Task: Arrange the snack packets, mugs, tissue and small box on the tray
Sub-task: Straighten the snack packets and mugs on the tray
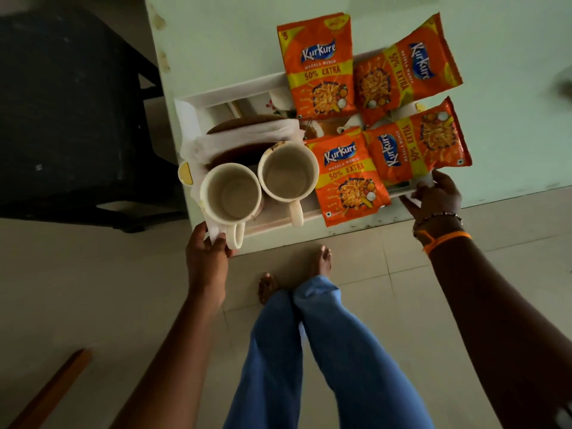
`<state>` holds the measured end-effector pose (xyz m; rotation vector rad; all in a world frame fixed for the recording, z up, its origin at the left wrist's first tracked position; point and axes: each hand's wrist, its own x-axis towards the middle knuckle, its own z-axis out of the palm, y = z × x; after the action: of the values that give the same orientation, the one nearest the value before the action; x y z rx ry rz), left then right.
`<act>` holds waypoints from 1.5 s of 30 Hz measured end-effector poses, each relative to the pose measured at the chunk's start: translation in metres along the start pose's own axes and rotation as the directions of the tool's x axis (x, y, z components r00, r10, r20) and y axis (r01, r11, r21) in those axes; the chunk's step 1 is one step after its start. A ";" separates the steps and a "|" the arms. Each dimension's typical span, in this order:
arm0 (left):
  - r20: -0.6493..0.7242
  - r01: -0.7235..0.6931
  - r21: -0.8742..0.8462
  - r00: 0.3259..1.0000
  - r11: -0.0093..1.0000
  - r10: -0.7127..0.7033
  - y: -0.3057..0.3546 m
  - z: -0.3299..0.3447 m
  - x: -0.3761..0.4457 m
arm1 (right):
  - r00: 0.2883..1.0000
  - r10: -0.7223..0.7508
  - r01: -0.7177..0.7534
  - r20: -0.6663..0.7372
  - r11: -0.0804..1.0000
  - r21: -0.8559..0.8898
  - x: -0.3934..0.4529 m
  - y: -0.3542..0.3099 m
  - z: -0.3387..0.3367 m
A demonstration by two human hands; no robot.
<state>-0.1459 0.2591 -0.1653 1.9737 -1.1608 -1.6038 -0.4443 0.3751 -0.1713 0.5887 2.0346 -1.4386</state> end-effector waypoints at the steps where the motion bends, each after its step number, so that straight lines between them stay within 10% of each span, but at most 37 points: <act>1: -0.001 -0.012 0.021 1.000 1.000 0.012 0.001 0.000 -0.001 | 1.000 0.002 -0.002 0.003 1.000 0.001 0.001 -0.002 0.000; 38: -0.107 -0.209 0.332 0.961 0.920 0.257 0.149 0.279 0.045 | 0.985 -0.149 0.150 0.091 0.989 -0.005 0.226 -0.202 -0.023; 45: 0.006 0.098 -0.156 0.995 0.983 -0.099 0.147 0.288 0.012 | 0.984 -0.161 0.159 0.076 0.987 0.031 0.206 -0.200 -0.037</act>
<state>-0.4672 0.2246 -0.1568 1.9576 -0.9191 -1.6862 -0.7325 0.3508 -0.1623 0.3795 2.0439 -1.5557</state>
